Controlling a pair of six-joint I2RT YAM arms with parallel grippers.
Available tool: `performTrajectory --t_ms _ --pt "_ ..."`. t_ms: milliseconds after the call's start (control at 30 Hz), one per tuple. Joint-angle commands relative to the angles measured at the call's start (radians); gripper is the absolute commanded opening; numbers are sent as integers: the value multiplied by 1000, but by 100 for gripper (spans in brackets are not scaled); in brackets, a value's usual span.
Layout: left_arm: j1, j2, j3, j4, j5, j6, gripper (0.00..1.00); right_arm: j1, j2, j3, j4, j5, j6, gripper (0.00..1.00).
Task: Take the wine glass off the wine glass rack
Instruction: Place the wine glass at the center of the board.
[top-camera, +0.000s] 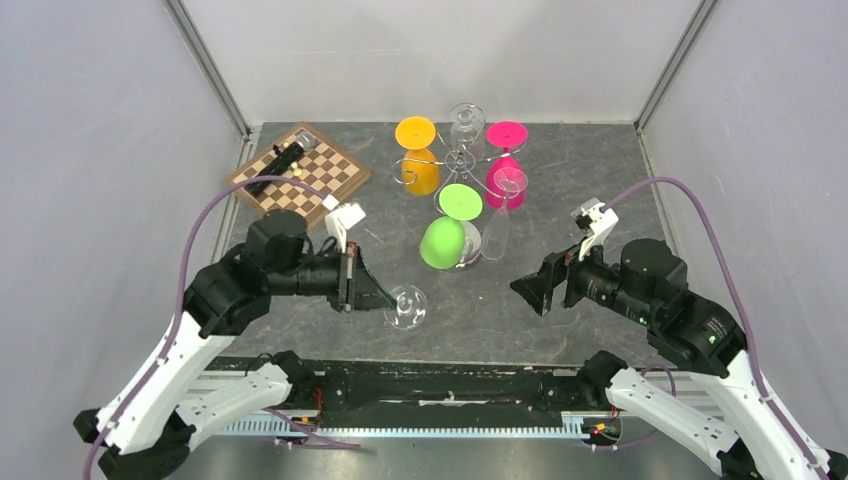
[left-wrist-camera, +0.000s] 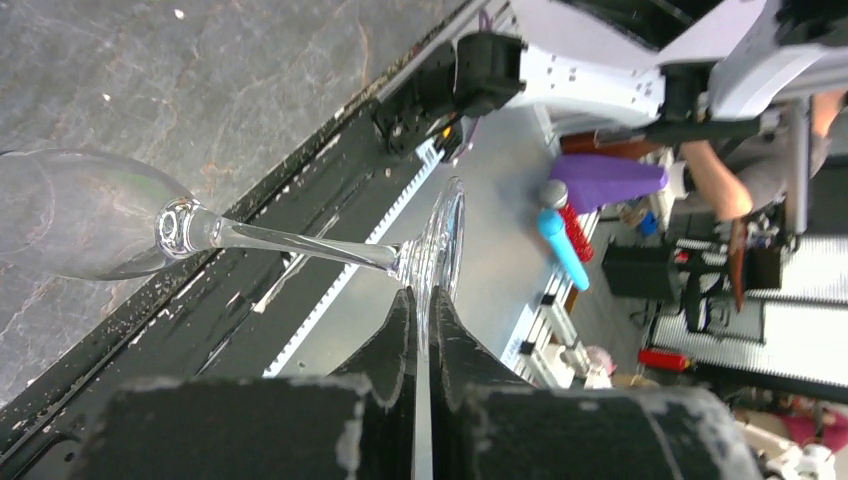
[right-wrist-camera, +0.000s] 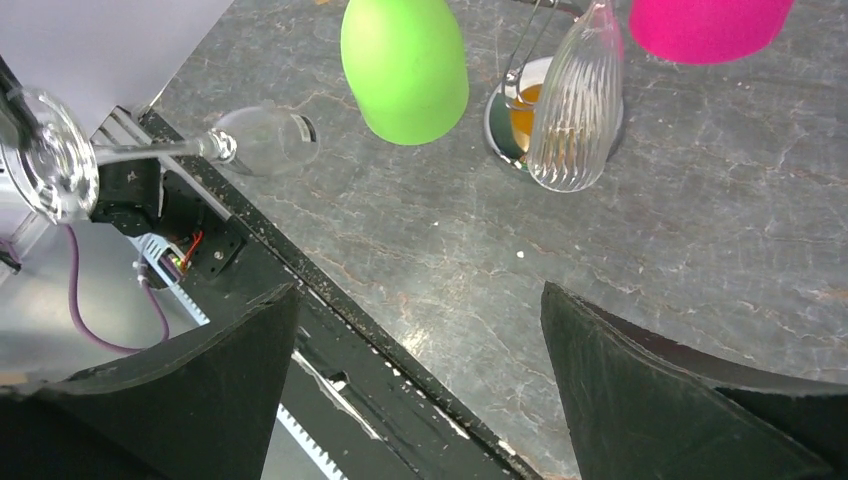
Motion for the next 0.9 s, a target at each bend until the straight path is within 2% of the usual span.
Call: performTrajectory --t_ms 0,167,433,667,867 --pt "-166 21 5 77 -149 22 2 -1 1 -11 -1 -31 43 93" --pt "-381 97 22 84 -334 12 2 -2 -11 -29 -6 -3 79 93" --pt "-657 254 150 80 -509 47 2 -1 -29 -50 -68 41 147 93" --pt "-859 393 276 51 -731 90 2 -1 -75 -63 -81 25 203 92" --pt "-984 458 347 51 -913 156 2 -1 -90 -93 -84 -69 214 90"
